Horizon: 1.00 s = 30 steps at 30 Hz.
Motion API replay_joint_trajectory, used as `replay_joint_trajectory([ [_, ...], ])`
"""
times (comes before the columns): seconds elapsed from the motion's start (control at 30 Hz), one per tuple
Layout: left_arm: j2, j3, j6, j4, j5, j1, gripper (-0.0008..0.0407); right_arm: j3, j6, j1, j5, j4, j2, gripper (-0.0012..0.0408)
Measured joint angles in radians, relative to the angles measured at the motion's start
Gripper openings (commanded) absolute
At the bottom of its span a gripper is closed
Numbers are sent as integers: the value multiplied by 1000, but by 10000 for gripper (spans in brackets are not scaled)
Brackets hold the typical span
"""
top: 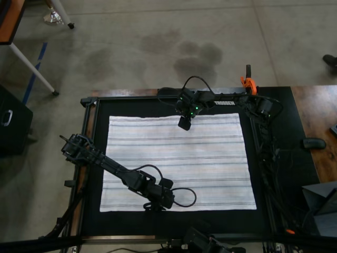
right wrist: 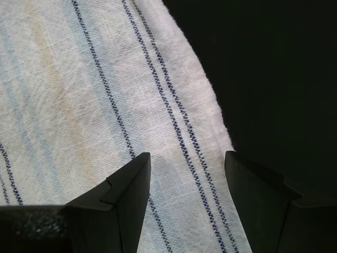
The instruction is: Fold the towel
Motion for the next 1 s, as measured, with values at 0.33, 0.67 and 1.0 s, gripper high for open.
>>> replay_joint_trajectory([
  [0.33, -13, 58, -410, 27, 34, -1, 214, 29, 21, -1, 0, -37, 0, 188],
  [0.67, 113, 186, -624, 82, 24, -7, 214, 198, -7, -18, 1, -182, -1, 188],
  [1.0, 232, 212, -601, 55, -19, -9, 214, 267, -63, -19, 1, -306, -1, 188],
])
